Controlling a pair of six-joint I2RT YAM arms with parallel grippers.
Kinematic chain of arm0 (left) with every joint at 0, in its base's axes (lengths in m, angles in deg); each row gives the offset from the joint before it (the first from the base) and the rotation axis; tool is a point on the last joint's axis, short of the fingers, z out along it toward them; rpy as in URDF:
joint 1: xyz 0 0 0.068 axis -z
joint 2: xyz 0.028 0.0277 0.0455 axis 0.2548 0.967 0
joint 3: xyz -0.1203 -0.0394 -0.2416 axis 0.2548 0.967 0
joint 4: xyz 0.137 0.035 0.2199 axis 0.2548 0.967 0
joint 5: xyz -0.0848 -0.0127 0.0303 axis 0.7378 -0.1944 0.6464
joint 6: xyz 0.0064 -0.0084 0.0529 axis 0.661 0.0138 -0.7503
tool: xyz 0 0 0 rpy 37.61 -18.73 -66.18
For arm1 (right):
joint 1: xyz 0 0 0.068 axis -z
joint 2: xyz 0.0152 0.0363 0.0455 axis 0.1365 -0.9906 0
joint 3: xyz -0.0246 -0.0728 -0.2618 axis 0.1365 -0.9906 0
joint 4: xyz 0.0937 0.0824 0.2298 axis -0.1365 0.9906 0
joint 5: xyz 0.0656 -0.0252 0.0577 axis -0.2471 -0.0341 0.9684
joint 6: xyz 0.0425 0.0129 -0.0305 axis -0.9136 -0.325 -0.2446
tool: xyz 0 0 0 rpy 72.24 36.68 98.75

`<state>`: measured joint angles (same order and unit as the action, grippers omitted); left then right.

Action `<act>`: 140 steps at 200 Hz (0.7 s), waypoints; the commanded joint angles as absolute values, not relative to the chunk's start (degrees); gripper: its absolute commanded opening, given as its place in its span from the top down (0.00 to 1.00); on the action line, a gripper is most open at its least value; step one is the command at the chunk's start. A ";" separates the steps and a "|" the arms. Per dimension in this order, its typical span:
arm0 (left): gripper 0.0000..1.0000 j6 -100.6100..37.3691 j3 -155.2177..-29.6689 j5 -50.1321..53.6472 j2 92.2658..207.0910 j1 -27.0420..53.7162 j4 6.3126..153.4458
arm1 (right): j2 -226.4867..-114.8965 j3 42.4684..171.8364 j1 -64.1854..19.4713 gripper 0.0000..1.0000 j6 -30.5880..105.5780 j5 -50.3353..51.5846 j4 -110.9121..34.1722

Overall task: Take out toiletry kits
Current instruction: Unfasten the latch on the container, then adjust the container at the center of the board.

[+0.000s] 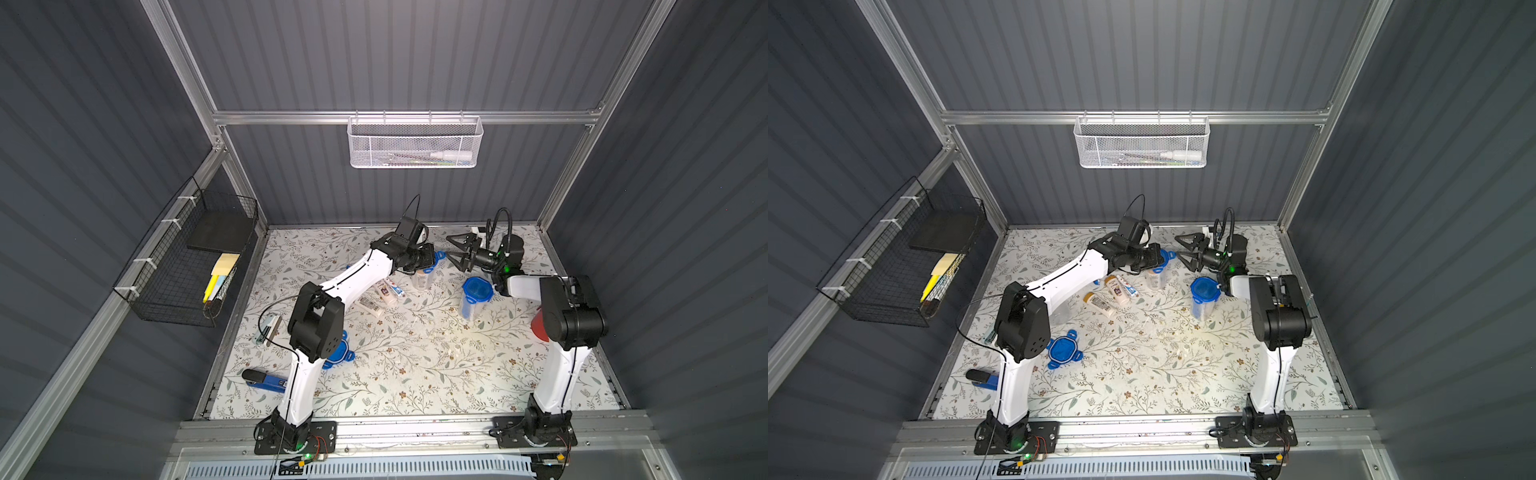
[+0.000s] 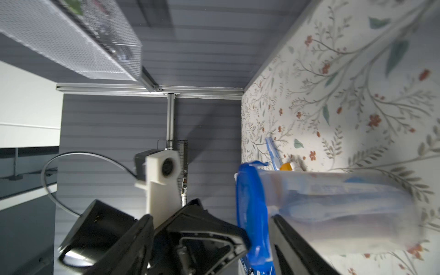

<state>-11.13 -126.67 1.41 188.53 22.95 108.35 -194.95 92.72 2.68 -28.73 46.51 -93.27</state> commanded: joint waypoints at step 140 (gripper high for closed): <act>1.00 -14.94 -143.56 -1.27 193.45 21.20 125.65 | -170.91 103.65 -7.23 0.90 28.53 14.71 -18.56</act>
